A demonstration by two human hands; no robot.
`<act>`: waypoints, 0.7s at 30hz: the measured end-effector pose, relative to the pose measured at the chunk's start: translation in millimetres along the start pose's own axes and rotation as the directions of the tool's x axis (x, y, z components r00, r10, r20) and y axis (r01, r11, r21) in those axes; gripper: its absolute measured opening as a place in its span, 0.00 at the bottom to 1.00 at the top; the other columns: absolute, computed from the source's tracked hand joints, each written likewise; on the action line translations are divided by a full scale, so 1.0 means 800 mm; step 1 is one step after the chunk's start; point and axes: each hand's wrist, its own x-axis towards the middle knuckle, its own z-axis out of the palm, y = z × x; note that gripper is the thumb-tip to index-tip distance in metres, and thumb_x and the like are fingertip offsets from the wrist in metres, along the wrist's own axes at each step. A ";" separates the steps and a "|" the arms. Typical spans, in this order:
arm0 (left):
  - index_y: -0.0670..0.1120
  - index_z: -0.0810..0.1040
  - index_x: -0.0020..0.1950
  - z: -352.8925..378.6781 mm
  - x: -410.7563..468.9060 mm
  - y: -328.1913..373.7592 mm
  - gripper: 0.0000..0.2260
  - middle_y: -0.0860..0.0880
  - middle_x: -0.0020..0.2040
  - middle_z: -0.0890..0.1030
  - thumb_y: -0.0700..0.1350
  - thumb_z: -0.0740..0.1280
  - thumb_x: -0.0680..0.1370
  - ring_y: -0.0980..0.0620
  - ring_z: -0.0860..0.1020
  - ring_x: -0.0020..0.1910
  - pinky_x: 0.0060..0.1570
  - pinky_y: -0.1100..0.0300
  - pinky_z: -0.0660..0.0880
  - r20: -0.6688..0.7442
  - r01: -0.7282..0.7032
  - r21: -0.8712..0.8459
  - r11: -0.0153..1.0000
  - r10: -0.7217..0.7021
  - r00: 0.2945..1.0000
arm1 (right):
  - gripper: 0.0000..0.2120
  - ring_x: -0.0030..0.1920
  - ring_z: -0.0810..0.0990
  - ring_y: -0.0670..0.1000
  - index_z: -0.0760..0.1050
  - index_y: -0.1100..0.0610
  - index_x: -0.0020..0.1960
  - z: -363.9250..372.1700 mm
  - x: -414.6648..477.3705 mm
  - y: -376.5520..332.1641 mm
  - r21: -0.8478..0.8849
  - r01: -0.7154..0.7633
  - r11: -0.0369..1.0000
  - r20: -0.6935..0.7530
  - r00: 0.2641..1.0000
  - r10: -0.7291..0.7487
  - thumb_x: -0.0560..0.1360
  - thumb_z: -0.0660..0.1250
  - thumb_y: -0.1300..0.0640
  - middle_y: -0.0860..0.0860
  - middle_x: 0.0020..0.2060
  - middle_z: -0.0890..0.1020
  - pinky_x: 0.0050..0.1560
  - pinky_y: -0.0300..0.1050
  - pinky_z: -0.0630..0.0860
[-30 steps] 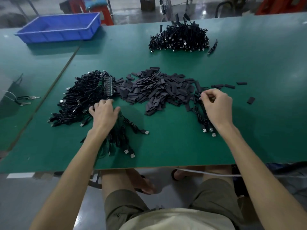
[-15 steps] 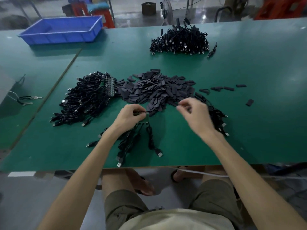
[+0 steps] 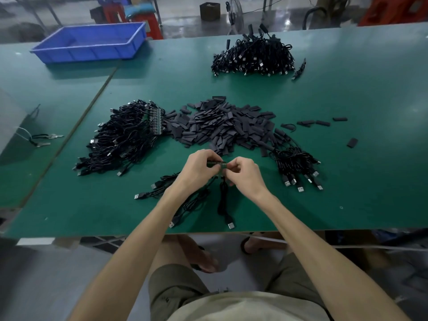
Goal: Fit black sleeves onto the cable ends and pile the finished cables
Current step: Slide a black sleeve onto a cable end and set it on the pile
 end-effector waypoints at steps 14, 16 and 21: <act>0.44 0.84 0.55 0.020 -0.001 0.002 0.07 0.50 0.51 0.84 0.38 0.71 0.77 0.52 0.80 0.53 0.59 0.53 0.78 -0.141 0.066 -0.029 0.997 -0.070 0.988 | 0.04 0.42 0.82 0.49 0.78 0.56 0.51 0.016 0.010 0.018 -0.058 0.023 0.998 -0.048 0.999 -0.026 0.80 0.71 0.56 0.51 0.43 0.84 0.42 0.41 0.78; 0.44 0.84 0.55 0.024 -0.003 0.003 0.07 0.50 0.51 0.83 0.39 0.71 0.77 0.53 0.80 0.53 0.58 0.53 0.79 -0.164 0.062 -0.012 0.998 -0.063 0.984 | 0.04 0.42 0.81 0.46 0.77 0.55 0.50 0.019 0.009 0.018 -0.065 0.029 0.997 -0.054 0.998 -0.033 0.80 0.71 0.56 0.49 0.43 0.83 0.41 0.37 0.76; 0.44 0.83 0.55 0.017 -0.001 -0.005 0.07 0.49 0.52 0.82 0.37 0.71 0.78 0.52 0.80 0.52 0.59 0.54 0.79 -0.206 0.092 -0.016 0.996 -0.093 0.974 | 0.03 0.42 0.80 0.43 0.77 0.55 0.48 0.024 0.007 0.016 -0.049 0.055 0.997 -0.090 0.994 -0.060 0.79 0.71 0.57 0.48 0.42 0.82 0.39 0.30 0.74</act>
